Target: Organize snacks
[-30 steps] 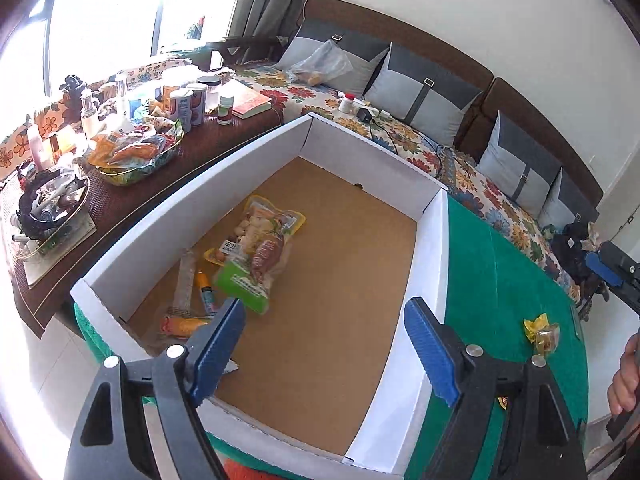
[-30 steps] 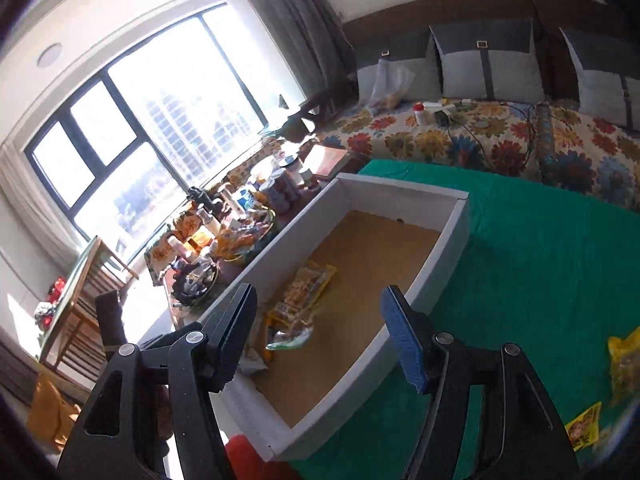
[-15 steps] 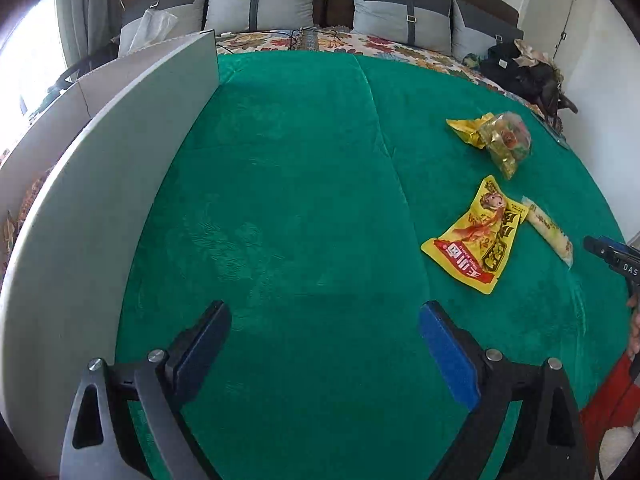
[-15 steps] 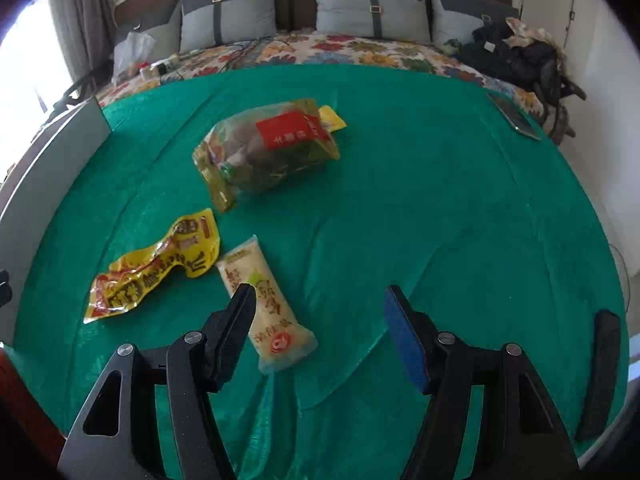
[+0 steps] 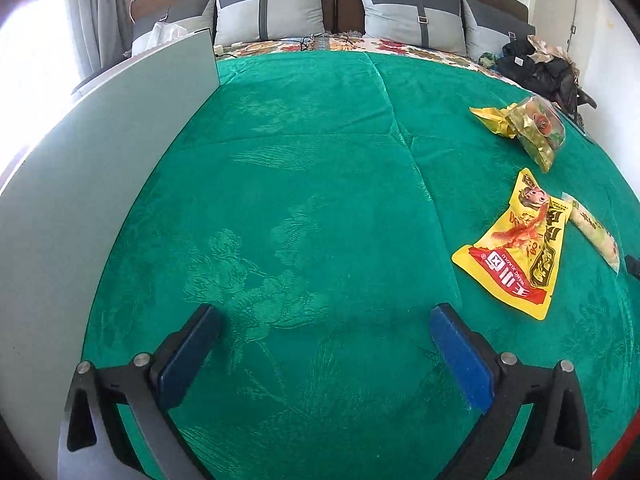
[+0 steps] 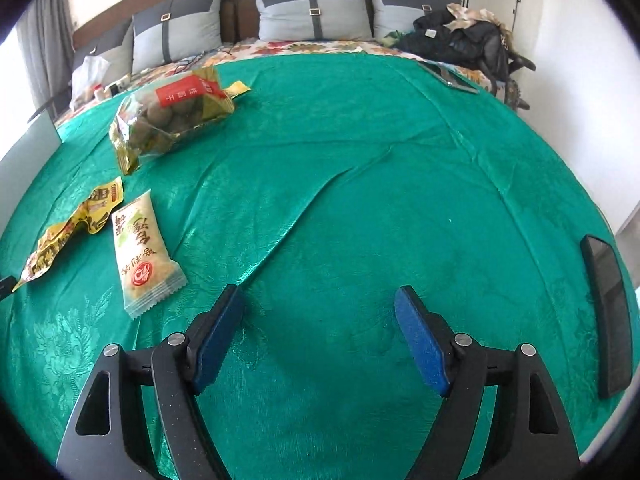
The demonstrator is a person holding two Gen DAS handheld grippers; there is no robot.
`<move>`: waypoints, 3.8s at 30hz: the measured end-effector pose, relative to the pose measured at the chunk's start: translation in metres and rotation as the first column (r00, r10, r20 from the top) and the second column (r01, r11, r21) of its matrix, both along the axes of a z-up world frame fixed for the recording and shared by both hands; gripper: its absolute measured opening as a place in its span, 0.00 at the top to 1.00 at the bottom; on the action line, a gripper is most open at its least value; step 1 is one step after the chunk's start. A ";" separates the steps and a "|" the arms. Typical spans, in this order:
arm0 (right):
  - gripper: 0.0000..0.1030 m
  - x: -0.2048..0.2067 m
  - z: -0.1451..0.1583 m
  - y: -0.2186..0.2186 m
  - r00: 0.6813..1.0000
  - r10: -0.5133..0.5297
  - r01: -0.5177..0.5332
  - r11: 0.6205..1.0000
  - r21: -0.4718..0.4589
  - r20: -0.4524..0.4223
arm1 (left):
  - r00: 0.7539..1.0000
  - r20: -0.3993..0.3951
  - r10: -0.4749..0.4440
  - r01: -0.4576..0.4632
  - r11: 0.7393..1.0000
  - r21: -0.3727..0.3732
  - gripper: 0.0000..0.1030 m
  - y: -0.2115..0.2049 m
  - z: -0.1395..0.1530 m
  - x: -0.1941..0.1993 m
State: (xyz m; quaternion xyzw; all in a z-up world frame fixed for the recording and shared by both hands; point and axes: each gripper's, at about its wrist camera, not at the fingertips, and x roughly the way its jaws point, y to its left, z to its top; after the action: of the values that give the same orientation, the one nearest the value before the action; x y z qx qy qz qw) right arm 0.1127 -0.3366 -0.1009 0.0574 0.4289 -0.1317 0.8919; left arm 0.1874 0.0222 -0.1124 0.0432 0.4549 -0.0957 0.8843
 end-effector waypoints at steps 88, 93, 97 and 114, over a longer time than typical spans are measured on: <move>0.62 0.061 -0.005 0.087 0.896 0.435 -0.435 0.900 0.019 -0.086 | 0.997 -0.003 -0.074 0.074 0.997 -0.002 0.00 -0.070 -0.002 0.088; 0.66 0.103 -0.004 0.078 0.954 0.296 -0.296 0.955 -0.001 -0.044 | 0.997 -0.003 -0.074 0.074 0.997 -0.002 0.00 -0.069 -0.002 0.089; 0.28 0.116 -0.007 0.084 0.973 0.231 -0.232 0.972 -0.045 -0.009 | 0.997 -0.002 -0.074 0.074 0.997 -0.002 0.00 -0.068 -0.002 0.089; 0.08 0.121 -0.009 0.068 0.987 0.161 -0.161 0.987 0.003 -0.027 | 0.997 -0.002 -0.074 0.074 0.997 -0.002 0.00 -0.070 -0.002 0.088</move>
State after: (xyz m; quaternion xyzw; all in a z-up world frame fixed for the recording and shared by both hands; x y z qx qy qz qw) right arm 0.2336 -0.2685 -0.1097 0.0213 0.4441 -0.0596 0.8937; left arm 0.2754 -0.0474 -0.1143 0.0590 0.4538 -0.1287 0.8798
